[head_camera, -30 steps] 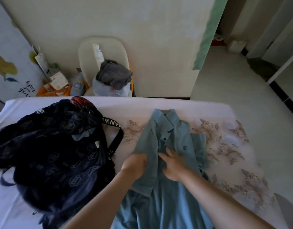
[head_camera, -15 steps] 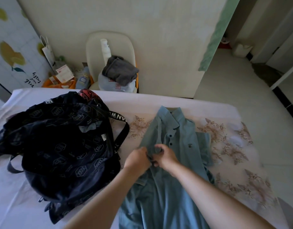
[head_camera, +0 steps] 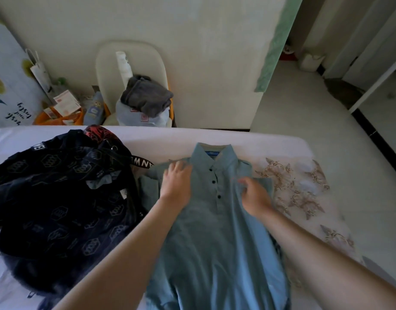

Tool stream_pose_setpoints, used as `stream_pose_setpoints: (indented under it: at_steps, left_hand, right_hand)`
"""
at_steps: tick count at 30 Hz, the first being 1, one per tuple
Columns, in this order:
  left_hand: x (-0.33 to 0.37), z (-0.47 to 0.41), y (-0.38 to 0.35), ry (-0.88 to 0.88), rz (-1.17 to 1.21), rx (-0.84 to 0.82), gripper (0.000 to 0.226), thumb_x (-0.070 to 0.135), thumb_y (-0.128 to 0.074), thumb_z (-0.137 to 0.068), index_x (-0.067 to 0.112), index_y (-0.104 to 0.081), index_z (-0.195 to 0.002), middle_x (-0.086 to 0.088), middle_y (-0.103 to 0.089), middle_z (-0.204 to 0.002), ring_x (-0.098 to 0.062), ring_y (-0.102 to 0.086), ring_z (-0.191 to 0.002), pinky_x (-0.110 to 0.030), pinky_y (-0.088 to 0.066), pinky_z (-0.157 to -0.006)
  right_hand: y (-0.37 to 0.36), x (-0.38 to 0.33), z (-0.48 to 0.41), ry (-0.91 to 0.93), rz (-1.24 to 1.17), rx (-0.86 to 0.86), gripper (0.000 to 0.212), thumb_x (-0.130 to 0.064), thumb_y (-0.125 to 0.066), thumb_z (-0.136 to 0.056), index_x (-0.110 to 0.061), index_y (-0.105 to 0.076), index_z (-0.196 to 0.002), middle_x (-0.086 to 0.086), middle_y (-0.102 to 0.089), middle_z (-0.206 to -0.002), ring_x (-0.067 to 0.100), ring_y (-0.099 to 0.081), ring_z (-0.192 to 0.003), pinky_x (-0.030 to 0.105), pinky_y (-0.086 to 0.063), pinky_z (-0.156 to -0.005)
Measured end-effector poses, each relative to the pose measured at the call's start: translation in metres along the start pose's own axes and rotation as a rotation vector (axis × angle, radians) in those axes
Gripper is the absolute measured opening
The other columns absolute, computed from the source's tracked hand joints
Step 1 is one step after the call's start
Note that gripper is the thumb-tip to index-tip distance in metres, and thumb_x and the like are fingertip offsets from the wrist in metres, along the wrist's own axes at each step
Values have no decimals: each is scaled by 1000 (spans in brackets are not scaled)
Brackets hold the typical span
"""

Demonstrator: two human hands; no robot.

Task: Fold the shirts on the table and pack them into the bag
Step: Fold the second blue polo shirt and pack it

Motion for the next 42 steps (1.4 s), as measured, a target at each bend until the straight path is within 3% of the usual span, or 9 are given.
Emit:
stream_pose_setpoints:
  at_steps: [5,8,13,21,26,31,34,37,42]
  left_hand:
    - [91,-10,-83,-301,182,-346,56,3,-42,-98,20,-33,-151,1,-31,-156,-20,-24,-145,-37,-28,-117]
    - [112,-16,-110,-367,130,-390,53,21,-40,-104,26,-24,-154,4,-19,-161,-19,-15,-149,-47,-29,-116]
    - [111,-34,-135,-368,21,-318,63,40,-35,-105,30,-1,-157,7,2,-165,-18,2,-151,-45,-19,-121]
    - [110,-47,-156,-231,-256,-346,67,54,-21,-103,29,11,-156,-10,25,-161,-29,22,-148,-51,5,-121]
    - [124,-41,-156,-82,-309,-226,76,68,-18,-95,29,5,-156,-12,16,-163,-38,16,-148,-64,10,-114]
    - [113,-60,-174,-147,-171,-364,87,77,-24,-89,37,20,-151,-1,35,-157,-31,33,-144,-57,16,-116]
    - [114,-83,-158,-285,-36,-390,79,60,-38,-97,33,8,-156,4,20,-163,-21,22,-149,-44,9,-122]
    - [111,-81,-133,-324,-7,-122,60,39,-45,-100,24,-26,-154,-4,-15,-163,-26,-8,-150,-42,-13,-122]
    - [91,-13,-128,-266,-27,109,35,38,-46,-88,21,-59,-115,-1,-53,-120,-25,-51,-106,-38,-42,-89]
  right_hand:
    - [29,64,-15,-105,240,121,48,-14,-52,-96,-16,-43,-144,12,-48,-142,34,-48,-128,47,-47,-98]
    - [24,93,-23,-285,126,122,65,-34,-64,-93,-21,-30,-147,10,-58,-123,33,-60,-108,41,-51,-85]
    - [23,106,-43,-312,105,118,26,-39,-49,-100,-17,-54,-114,4,-67,-92,24,-61,-75,37,-52,-70]
    - [108,181,-40,-526,292,564,53,-15,-65,-89,-7,-38,-133,25,-48,-130,44,-50,-114,46,-40,-90]
    - [37,115,-40,81,343,216,58,-27,-60,-93,-16,-39,-147,15,-33,-156,35,-32,-143,51,-30,-114]
    - [-7,138,-35,21,444,-168,66,-64,-17,-99,-43,13,-154,-6,31,-160,17,26,-149,59,6,-120]
    - [11,156,-48,-59,504,-220,66,-67,-12,-97,-45,18,-152,-8,35,-158,17,27,-148,61,5,-119]
    - [18,153,-55,-79,578,-228,67,-64,-13,-99,-39,16,-155,1,28,-162,23,21,-151,60,3,-120]
    - [-5,107,-17,125,466,-32,74,-59,-11,-93,-25,-16,-159,14,-1,-166,32,-2,-153,57,-9,-120]
Point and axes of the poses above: each hand's wrist, its own z-axis away from the middle knuckle, its own y-axis out of the back of the hand, x = y × z, the point moved 6 cm from there along -z, towards the middle knuckle
